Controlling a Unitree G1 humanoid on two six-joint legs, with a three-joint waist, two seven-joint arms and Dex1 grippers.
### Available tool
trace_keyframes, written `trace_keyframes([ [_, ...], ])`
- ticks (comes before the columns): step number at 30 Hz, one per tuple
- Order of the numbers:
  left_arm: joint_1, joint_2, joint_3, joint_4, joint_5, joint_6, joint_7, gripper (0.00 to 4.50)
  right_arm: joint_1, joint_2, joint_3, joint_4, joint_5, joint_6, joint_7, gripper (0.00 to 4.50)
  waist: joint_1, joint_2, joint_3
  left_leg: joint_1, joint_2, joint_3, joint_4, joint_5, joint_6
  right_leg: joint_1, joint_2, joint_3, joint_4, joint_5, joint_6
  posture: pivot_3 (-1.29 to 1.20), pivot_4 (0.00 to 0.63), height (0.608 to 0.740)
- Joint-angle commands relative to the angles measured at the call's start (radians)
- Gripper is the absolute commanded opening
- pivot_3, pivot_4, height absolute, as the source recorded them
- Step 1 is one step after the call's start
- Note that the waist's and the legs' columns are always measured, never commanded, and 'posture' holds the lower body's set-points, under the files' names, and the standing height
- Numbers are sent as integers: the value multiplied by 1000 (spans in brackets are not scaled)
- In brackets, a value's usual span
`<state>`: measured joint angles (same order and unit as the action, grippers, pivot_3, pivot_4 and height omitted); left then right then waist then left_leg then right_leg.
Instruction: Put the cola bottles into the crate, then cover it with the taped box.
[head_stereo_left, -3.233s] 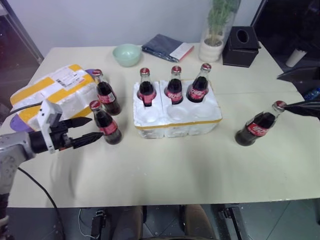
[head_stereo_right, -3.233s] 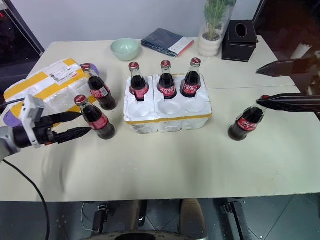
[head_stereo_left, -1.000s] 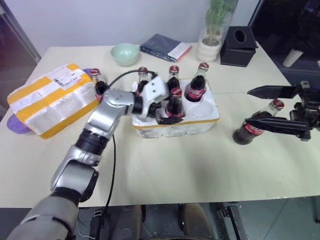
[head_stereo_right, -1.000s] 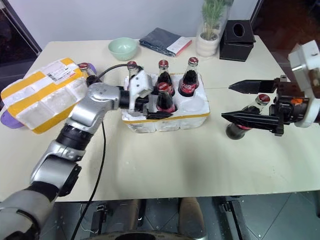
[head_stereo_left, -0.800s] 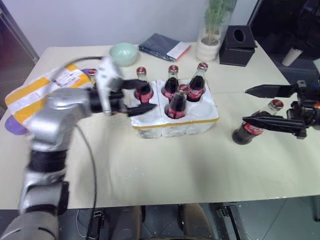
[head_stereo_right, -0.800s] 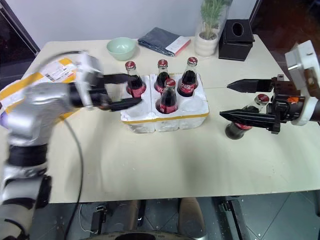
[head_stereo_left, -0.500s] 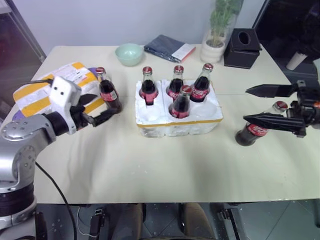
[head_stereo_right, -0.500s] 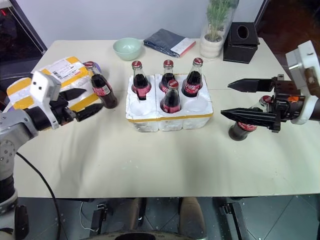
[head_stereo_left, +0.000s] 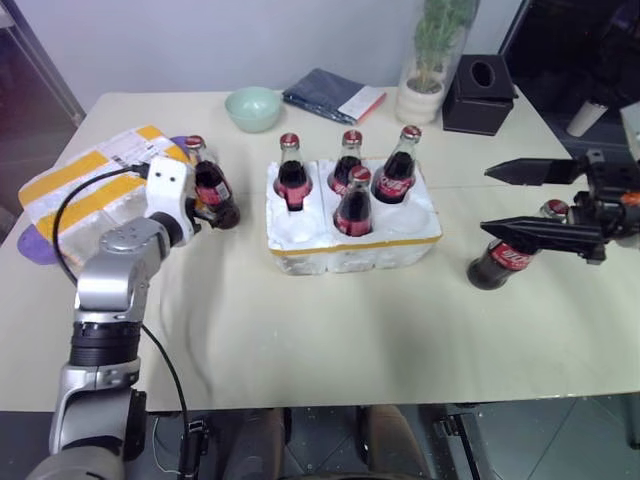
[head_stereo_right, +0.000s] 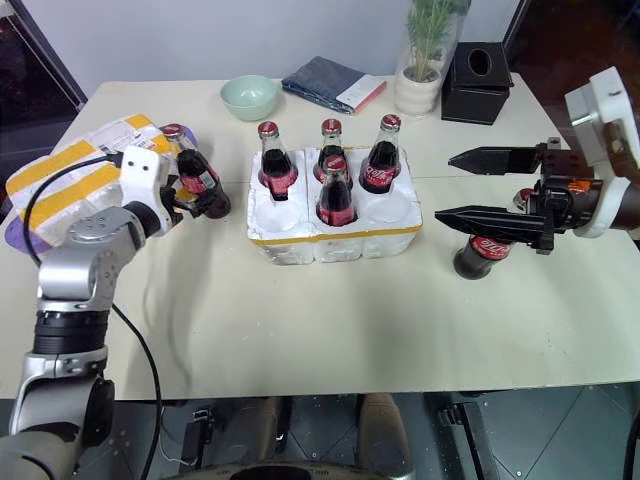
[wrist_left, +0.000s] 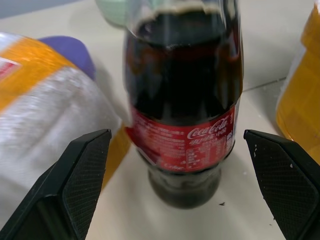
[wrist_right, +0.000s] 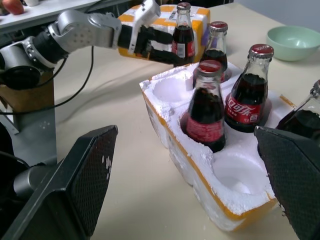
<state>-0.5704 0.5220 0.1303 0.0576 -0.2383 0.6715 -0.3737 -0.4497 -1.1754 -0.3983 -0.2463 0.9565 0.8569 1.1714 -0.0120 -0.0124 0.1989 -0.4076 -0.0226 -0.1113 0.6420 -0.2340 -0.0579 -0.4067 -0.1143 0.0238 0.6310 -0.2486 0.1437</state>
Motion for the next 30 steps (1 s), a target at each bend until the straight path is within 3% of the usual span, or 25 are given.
trace_keyframes([
  [1, -50, 13, 3, 48, 28, -74, -8, 4442, -19, 0, -31, -11, 20, 2, -8, 4500, 0, 0, 0, 0, 0, 0, 0, 0, 0, 0, 0, 0, 0, 0, 0, 0, 150, 740],
  [10, -162, -28, -48, 251, 66, -197, -58, 4442, -28, 11, -27, -15, 18, 6, -20, 4500, 1, 0, 0, -1, 0, 0, 1, 0, 0, 0, 0, 0, 0, 0, 1, 0, 150, 740],
  [13, -179, -25, -33, 289, 60, -213, -68, 3592, -31, 11, -32, -20, 25, 11, -29, 4500, -1, 0, 0, -1, 0, 0, 1, 0, 0, 0, 0, 0, 0, 1, 1, 0, 150, 740],
  [15, -184, -22, -28, 290, 57, -212, -70, 2769, -30, 9, -37, -21, 28, 14, -32, 4500, -1, 0, 0, -1, 0, 0, 1, 0, 0, 0, 0, 0, 0, 1, 1, 0, 150, 740],
  [19, -187, -1, 0, 254, 28, -172, -92, 2829, -24, 4, -43, -23, 29, 14, -34, 4500, -1, 0, 0, -1, 0, 0, 1, 0, 0, 0, 0, 0, 0, 1, 1, 0, 150, 740],
  [22, -216, 41, 83, 208, -80, -78, -157, 2829, -19, 0, -48, -24, 27, 15, -34, 4500, -5, 0, 0, -1, 0, 0, 1, 0, 0, -1, 0, 0, 0, 1, 1, 0, 150, 740],
  [27, -259, 188, 148, 87, -334, 102, -474, 2829, -12, 0, -52, -27, 25, 17, -33, 4500, -5, -2, 2, -4, 0, 0, 1, 0, 0, -4, 0, 0, 1, 1, 1, 0, 150, 740],
  [30, -291, 248, 109, 89, -352, 68, -608, 2829, -2, 4, -54, -30, 18, 12, -34, 4500, 5, -3, 2, -5, 0, 0, 1, 0, 0, -3, 0, 0, 0, 1, 1, 0, 150, 740],
])
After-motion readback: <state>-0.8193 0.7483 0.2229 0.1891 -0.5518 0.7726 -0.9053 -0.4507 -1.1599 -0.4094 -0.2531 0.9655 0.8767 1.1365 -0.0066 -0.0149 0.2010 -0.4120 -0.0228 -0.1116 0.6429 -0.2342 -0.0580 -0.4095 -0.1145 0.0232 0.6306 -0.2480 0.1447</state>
